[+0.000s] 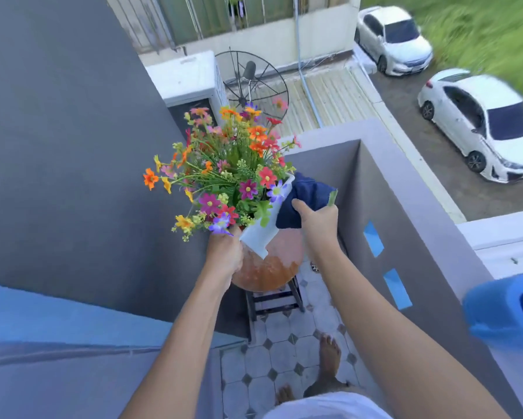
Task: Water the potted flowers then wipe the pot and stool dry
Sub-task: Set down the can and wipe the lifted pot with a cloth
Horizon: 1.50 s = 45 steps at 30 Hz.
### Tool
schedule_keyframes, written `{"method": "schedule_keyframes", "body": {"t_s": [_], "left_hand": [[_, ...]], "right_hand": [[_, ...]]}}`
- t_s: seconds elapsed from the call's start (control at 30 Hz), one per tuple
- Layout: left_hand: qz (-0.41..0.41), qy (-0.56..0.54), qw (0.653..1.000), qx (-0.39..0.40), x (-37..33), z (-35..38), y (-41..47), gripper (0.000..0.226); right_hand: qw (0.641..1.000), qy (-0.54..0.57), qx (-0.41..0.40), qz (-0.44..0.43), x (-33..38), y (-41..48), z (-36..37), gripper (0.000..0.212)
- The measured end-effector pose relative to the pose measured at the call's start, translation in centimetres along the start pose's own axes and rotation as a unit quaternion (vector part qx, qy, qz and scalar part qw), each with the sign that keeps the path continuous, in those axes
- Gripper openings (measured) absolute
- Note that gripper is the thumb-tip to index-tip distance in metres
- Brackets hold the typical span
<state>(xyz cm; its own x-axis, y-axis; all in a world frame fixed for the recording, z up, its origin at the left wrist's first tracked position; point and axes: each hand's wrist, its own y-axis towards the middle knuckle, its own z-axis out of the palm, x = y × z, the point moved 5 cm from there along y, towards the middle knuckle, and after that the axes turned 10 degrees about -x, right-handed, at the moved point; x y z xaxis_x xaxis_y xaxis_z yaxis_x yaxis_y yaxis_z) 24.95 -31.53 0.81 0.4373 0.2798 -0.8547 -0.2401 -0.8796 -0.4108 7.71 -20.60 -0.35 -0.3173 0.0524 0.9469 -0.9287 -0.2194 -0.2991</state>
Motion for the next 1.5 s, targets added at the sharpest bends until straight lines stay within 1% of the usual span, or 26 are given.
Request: {"method": "schedule_keyframes", "body": {"t_s": [0.1,0.17,0.27,0.3,0.37,0.43,0.5,0.57,0.67,0.7,0.73,0.77,0.83,0.87,0.9,1.0,1.1,1.17,1.27,1.33,1.4,1.47,1.5], "left_hand": [[0.041,0.041,0.998,-0.001,-2.8,-0.8,-1.4,0.028],[0.061,0.0,0.998,0.02,-4.6,-1.1,-2.5,0.028],[0.059,-0.063,0.996,0.037,-6.5,-1.7,-3.7,0.026],[0.056,-0.067,0.995,0.038,-6.9,-2.0,-4.3,0.027],[0.057,-0.077,0.995,0.04,-7.8,-2.5,-5.2,0.03],[0.059,-0.096,0.993,0.045,-8.8,-2.8,-6.0,0.033],[0.061,-0.107,0.991,0.052,-9.4,-2.6,-6.3,0.034],[0.067,-0.098,0.992,0.047,-9.8,-2.4,-6.7,0.035],[0.081,-0.049,0.995,0.034,-10.5,-1.4,-7.3,0.023],[0.078,-0.035,0.996,0.028,-10.6,-1.0,-7.5,0.022],[0.069,-0.037,0.997,0.022,-10.5,-0.3,-7.5,0.024],[0.058,-0.052,0.997,0.021,-10.2,0.3,-7.6,0.025],[0.059,-0.074,0.995,0.025,-9.8,1.7,-7.6,0.016],[0.061,-0.084,0.994,0.027,-9.7,2.5,-7.3,0.015],[0.056,-0.096,0.993,0.027,-9.7,3.0,-7.1,0.02],[0.022,-0.116,0.992,0.036,-9.9,3.9,-6.5,0.03],[0.032,-0.088,0.993,0.069,-9.8,4.6,-7.1,0.038],[0.034,-0.056,0.996,0.064,-9.5,4.5,-7.8,0.037],[0.025,-0.063,0.995,0.069,-9.6,4.3,-8.7,0.031],[0.017,-0.081,0.994,0.077,-9.9,4.7,-8.6,0.029],[0.007,-0.094,0.992,0.079,-10.3,5.0,-8.1,0.021],[0.002,-0.102,0.992,0.08,-10.9,5.1,-7.6,0.014],[0.001,-0.102,0.992,0.078,-11.3,5.0,-7.2,0.017]], "right_hand": [[0.997,0.039,0.023,-0.063,2.6,-3.7,1.1,0.017],[0.992,0.028,0.057,-0.113,3.9,-6.3,1.8,0.017],[0.977,-0.006,0.09,-0.194,5.3,-9.2,2.2,0.011],[0.972,-0.015,0.101,-0.214,5.5,-9.9,2.1,0.017],[0.965,-0.037,0.131,-0.224,5.4,-10.8,2.0,0.032],[0.96,-0.075,0.146,-0.226,4.5,-11.5,1.8,0.042],[0.962,-0.1,0.135,-0.214,3.2,-11.5,1.1,0.043],[0.97,-0.112,0.115,-0.182,2.4,-10.9,0.4,0.036],[0.979,-0.091,0.1,-0.153,2.8,-9.8,-0.1,0.009],[0.98,-0.077,0.099,-0.152,3.3,-9.9,-0.1,0.006],[0.982,-0.063,0.098,-0.152,4.0,-10.0,-0.1,0.008],[0.981,-0.049,0.1,-0.158,4.9,-10.3,-0.2,0.015],[0.979,-0.023,0.114,-0.169,6.7,-10.6,-0.6,0.03],[0.977,-0.015,0.122,-0.176,7.4,-10.3,-0.8,0.035],[0.974,-0.01,0.131,-0.186,8.0,-9.8,-1.1,0.037],[0.971,0.0,0.129,-0.203,9.0,-8.1,-1.7,0.031],[0.98,0.04,0.08,-0.179,9.7,-6.4,-2.8,0.022],[0.984,0.059,0.037,-0.166,10.7,-4.3,-3.7,0.021],[0.988,0.051,0.007,-0.146,12.1,-0.7,-4.1,0.022],[0.989,0.03,0.007,-0.145,12.8,0.2,-3.7,0.017],[0.988,0.018,0.018,-0.153,13.3,-0.4,-2.7,0.015],[0.987,0.031,0.044,-0.149,12.7,-1.5,-1.5,0.016],[0.987,0.039,0.056,-0.145,12.2,-2.0,-1.0,0.017]]}}
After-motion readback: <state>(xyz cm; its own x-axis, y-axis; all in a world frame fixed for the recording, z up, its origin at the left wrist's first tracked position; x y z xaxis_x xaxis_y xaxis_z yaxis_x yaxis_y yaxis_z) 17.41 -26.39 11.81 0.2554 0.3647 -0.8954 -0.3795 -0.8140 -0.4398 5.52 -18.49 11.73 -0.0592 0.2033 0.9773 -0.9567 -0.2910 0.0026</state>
